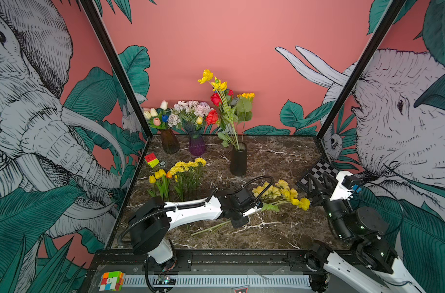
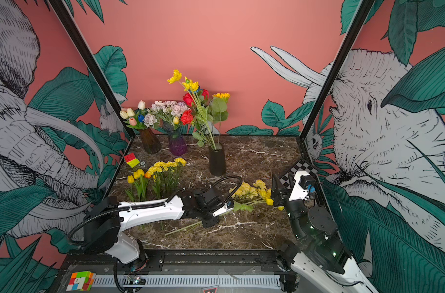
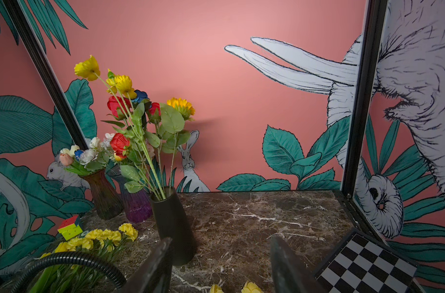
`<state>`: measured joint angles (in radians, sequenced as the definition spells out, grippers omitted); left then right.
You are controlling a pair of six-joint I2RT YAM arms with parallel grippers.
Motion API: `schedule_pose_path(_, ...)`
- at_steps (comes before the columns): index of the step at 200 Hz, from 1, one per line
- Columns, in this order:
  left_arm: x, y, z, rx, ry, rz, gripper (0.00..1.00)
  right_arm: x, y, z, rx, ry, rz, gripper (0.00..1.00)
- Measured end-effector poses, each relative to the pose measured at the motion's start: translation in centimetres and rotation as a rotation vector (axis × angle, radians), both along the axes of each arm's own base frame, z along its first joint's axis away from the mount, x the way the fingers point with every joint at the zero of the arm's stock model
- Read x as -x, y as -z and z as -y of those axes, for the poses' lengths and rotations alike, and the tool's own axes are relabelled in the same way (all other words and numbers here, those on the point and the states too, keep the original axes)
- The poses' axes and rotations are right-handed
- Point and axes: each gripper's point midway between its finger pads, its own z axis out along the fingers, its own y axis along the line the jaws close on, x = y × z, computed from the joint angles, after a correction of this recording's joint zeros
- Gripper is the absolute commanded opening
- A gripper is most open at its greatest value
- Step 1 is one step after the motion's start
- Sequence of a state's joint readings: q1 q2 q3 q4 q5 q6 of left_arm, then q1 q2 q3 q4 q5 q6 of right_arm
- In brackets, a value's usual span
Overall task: Pick out yellow flowers from the vase
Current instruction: Place the flower at the center of the board.
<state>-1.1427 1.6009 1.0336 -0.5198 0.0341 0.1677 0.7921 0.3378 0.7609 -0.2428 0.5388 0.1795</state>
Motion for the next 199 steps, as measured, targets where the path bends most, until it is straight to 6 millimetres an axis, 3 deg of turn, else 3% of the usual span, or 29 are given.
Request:
schedule_pose_path(40,-0.9,2.9,0.1,-0.103,0.009,0.029,0.02,-0.4,0.6,-0.4,0.015,0.0,-0.015,0.61)
schedule_pose_path(88,-3.1,3.7,1.6,-0.137,-0.005,0.101,0.07,-0.5,0.5,-0.4,0.009,0.001,-0.009,0.62)
schedule_pose_path(150,-4.6,3.2,1.9,-0.154,-0.033,0.172,0.35,-0.5,0.5,-0.4,0.01,0.004,-0.01,0.63)
schedule_pose_path(199,-3.6,0.9,1.4,-0.057,-0.037,0.164,0.43,-1.1,1.1,-1.0,0.028,0.004,-0.032,0.64)
